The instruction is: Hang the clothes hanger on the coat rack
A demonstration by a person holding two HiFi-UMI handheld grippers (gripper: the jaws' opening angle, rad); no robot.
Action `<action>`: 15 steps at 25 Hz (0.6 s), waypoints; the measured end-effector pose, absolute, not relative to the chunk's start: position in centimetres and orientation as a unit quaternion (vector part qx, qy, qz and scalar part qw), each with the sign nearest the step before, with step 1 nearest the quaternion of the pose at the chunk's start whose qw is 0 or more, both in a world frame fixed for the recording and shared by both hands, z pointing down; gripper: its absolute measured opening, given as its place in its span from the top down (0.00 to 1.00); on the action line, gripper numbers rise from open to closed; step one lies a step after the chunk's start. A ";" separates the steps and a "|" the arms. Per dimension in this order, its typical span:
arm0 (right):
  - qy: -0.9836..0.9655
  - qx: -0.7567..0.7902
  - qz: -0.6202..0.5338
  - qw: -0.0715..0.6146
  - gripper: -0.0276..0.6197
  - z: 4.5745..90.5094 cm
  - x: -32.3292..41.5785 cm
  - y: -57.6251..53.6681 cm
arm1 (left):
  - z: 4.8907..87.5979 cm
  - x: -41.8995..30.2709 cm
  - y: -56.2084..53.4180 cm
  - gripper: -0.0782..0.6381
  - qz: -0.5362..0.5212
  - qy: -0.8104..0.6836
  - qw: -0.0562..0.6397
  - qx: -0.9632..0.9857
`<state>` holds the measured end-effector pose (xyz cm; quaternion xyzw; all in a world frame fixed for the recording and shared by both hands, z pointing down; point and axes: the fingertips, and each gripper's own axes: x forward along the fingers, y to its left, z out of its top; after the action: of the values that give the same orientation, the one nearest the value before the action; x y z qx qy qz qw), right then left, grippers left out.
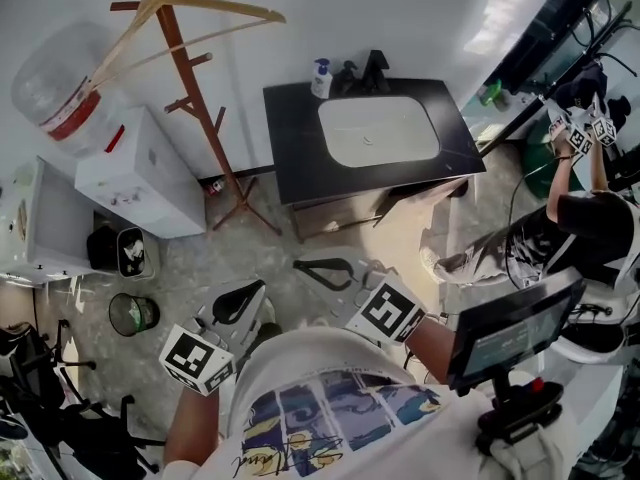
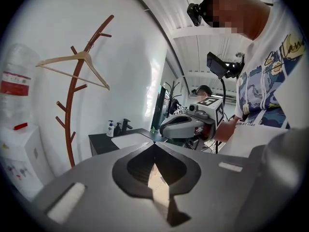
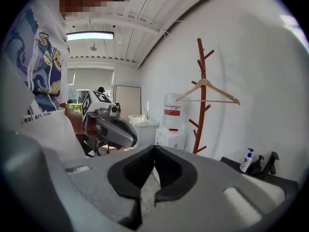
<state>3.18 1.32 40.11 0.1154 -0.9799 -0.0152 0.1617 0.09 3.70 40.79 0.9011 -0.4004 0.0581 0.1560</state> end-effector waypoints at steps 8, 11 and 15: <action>-0.979 0.113 -0.018 0.168 0.95 40.4 3.2 0.7 | 40.8 -0.2 2.7 0.89 0.058 -0.406 0.158 0.898; -0.978 0.115 -0.021 0.170 0.95 40.4 2.9 0.2 | 40.9 -0.5 2.2 0.89 0.058 -0.405 0.158 0.899; -0.977 0.122 -0.018 0.171 0.95 40.6 2.7 -0.3 | 41.4 -0.9 1.7 0.89 0.055 -0.396 0.158 0.903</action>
<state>2.72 -0.33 40.62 0.1223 -0.9775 -0.0182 0.1711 -0.87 1.74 41.35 0.9028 -0.3959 0.0554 0.1584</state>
